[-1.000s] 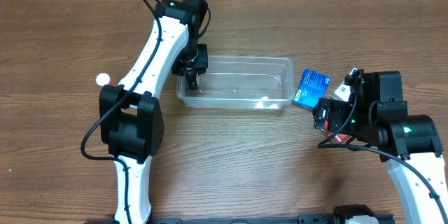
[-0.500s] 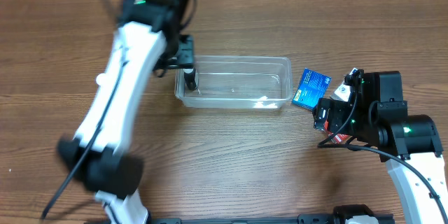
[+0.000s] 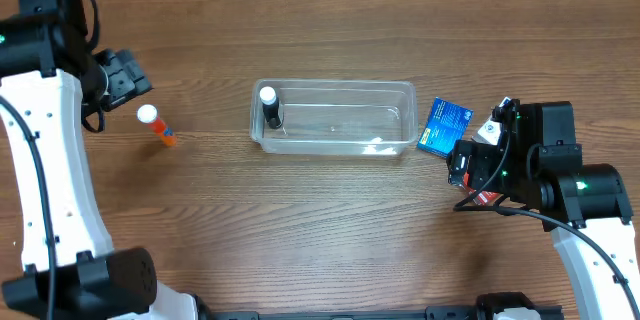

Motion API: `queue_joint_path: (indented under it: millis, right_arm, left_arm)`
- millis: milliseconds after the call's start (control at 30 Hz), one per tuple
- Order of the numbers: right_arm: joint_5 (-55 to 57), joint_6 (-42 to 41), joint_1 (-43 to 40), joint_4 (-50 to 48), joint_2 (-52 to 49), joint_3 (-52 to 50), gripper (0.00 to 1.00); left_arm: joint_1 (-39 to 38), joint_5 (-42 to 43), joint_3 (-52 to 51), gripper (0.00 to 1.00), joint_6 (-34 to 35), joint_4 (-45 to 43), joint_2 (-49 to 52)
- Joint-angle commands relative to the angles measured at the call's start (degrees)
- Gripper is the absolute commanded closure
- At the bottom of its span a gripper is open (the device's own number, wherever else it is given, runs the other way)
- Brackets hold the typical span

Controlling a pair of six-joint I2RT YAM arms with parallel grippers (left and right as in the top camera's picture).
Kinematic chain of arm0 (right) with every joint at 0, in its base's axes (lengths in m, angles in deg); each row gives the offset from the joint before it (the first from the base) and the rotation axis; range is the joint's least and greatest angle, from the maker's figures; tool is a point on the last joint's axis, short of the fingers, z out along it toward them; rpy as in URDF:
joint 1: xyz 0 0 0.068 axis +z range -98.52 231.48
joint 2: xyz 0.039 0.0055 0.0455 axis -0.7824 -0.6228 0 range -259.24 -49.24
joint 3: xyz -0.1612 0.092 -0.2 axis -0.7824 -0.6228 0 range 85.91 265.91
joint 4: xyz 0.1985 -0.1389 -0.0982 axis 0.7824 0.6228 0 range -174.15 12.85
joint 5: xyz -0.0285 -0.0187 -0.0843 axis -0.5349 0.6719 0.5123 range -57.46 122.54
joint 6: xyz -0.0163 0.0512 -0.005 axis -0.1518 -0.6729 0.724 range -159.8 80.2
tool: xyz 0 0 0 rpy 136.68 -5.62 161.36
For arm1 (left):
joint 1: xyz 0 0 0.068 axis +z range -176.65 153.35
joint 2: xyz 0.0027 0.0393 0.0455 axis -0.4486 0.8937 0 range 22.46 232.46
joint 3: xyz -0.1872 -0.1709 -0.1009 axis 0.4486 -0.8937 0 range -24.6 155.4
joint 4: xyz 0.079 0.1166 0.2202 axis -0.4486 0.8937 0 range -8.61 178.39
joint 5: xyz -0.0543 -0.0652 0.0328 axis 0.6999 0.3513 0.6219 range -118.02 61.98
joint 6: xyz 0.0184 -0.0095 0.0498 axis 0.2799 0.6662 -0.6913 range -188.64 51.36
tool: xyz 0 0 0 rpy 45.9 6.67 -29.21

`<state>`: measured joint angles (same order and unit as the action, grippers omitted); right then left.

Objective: Pack container
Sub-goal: 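Move the left gripper to the orange tube and grasp it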

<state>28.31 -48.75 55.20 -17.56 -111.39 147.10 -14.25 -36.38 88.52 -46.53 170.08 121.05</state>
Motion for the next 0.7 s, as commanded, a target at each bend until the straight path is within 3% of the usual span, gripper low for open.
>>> queue_joint_path:
  millis: [0, 433, 667]
  right_arm:
    - [0.1, 0.3, -0.4, -0.4, 0.3, 1.5, 0.0]
    - [0.1, 0.3, -0.4, -0.4, 0.3, 1.4, 0.0]
    - [0.1, 0.3, -0.4, -0.4, 0.3, 1.4, 0.0]
  left_arm:
    - [0.6, 1.0, -6.1, 0.05, -2.6, -3.6, 3.9]
    - [0.6, 8.2, -8.4, 0.07, -5.4, -9.5, 21.0]
    - [0.6, 7.9, -8.4, 0.45, -5.4, -9.6, 21.9]
